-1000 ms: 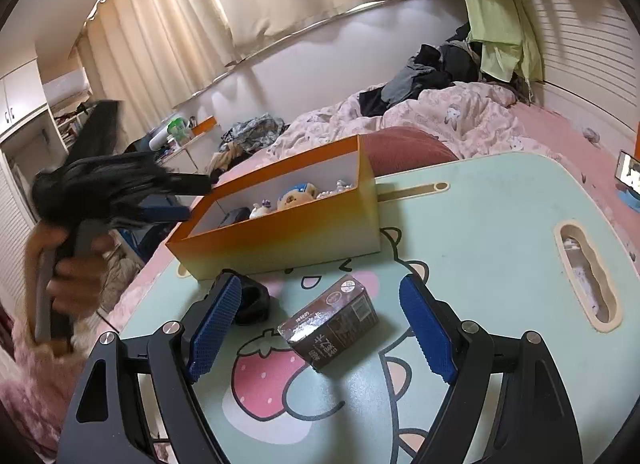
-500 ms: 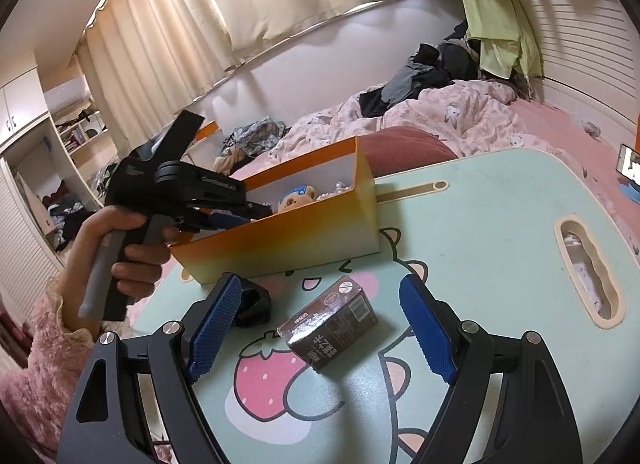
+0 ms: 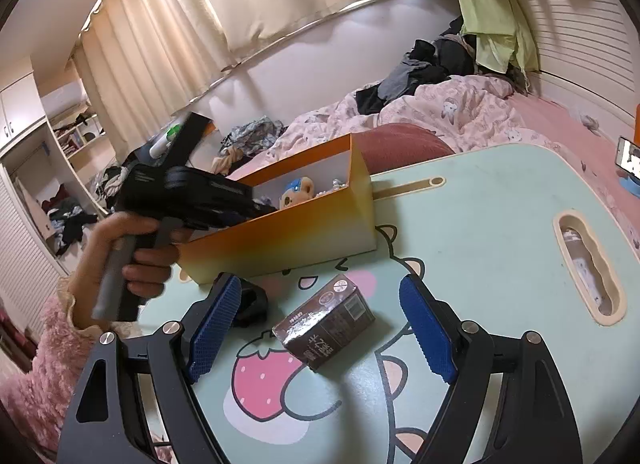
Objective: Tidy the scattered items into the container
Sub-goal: 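Grasp the white figurine inside the box with left gripper, then lift the white figurine out and set it on the table, open left gripper, then grasp the fluffy beige pompom inside the box with right gripper, then lift the pompom out of the box and set it on the table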
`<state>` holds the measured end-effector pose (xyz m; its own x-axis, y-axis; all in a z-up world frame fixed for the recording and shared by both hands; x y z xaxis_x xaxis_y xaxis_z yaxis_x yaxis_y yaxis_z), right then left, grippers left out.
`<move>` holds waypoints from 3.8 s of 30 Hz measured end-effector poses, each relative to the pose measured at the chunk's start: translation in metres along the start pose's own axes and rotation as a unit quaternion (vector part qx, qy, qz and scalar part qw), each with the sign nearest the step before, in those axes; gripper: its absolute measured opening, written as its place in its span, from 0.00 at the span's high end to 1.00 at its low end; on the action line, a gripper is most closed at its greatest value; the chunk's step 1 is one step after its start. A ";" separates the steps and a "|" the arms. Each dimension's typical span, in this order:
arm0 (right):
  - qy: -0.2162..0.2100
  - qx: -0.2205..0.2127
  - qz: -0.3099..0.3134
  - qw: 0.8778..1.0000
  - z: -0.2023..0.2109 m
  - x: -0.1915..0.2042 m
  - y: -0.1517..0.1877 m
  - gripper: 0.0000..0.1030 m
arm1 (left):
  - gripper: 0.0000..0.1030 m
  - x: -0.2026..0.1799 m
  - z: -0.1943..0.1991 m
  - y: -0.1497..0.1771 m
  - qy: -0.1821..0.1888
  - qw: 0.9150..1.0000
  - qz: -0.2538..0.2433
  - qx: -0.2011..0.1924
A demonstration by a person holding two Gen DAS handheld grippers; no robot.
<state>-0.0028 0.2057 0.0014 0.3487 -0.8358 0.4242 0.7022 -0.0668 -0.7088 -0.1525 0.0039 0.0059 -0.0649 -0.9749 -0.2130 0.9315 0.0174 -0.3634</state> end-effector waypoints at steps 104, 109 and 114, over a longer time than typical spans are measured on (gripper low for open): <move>0.031 0.217 0.081 0.972 -0.061 0.062 0.013 0.61 | 0.31 0.039 0.068 0.121 0.045 0.996 -0.022 -0.073; 0.045 0.184 0.102 0.977 -0.059 0.066 0.013 0.57 | 0.31 0.038 0.066 0.121 0.045 0.996 -0.022 -0.071; 0.004 0.084 0.085 0.993 -0.027 0.069 -0.001 0.36 | 0.31 0.037 0.065 0.121 0.048 0.996 -0.018 -0.072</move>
<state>0.0038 0.1333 0.0155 0.4672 -0.8311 0.3016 0.7273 0.1673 -0.6656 -0.0186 -0.0447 0.0129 -0.1373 -0.9499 -0.2807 0.8672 0.0217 -0.4975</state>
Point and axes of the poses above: each gripper's, at about its wrist camera, not at the fingertips, and z roughly against the way its jaws point, x to its left, y to its underside, the point moved 6 cm from there along -z, roughly the way its jaws point, and after that the axes turned 5 degrees about x, right-handed, at the moved point
